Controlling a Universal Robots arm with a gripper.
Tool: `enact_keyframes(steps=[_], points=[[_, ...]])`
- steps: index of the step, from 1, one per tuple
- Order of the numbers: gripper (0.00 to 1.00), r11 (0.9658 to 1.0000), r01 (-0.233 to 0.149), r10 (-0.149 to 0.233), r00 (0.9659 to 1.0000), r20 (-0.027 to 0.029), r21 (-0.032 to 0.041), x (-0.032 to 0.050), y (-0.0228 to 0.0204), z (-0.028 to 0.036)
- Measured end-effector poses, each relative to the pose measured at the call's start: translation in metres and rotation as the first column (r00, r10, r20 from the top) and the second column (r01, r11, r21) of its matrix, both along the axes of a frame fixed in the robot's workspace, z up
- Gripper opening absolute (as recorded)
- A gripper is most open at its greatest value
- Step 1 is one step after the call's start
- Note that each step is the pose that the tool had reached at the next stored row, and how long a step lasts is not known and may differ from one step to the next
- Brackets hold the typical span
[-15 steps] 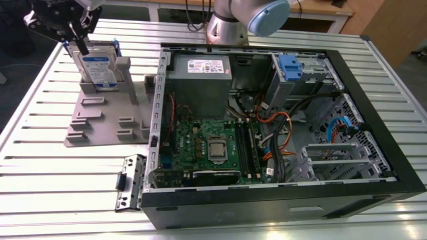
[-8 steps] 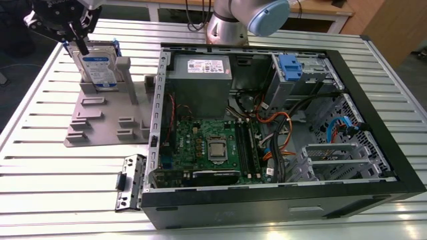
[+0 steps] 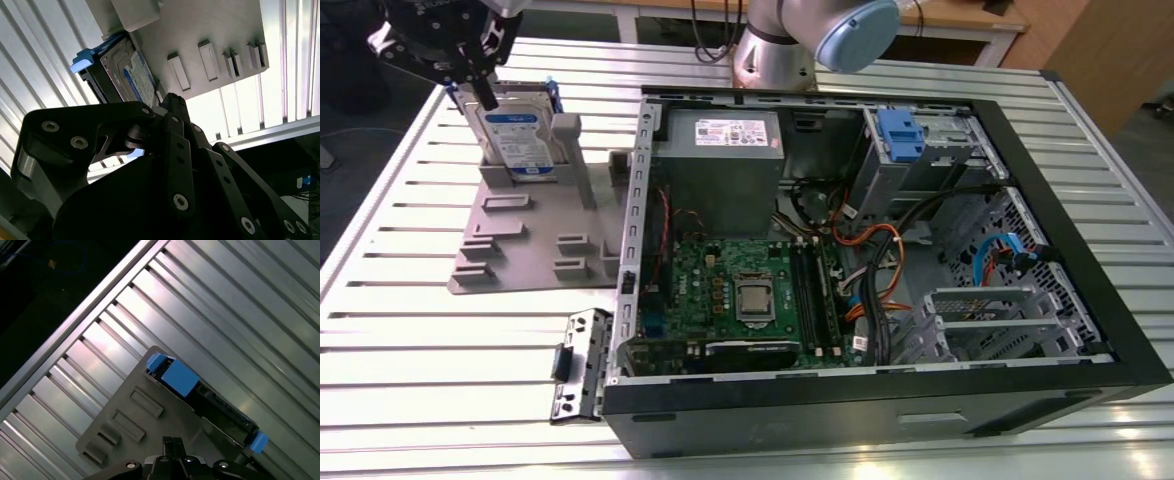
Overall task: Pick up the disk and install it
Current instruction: 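Pick up the disk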
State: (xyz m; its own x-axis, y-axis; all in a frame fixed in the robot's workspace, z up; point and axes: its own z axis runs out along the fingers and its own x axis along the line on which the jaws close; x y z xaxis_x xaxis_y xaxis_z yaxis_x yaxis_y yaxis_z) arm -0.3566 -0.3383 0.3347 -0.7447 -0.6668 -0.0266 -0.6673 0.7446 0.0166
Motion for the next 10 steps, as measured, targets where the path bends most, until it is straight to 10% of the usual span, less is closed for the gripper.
enact_keyframes(steps=[10], points=[[0.10, 0.9981, -0.062, 0.062, 0.9981, 0.0001, 0.0000, 0.0000, 0.0000, 0.0000]])
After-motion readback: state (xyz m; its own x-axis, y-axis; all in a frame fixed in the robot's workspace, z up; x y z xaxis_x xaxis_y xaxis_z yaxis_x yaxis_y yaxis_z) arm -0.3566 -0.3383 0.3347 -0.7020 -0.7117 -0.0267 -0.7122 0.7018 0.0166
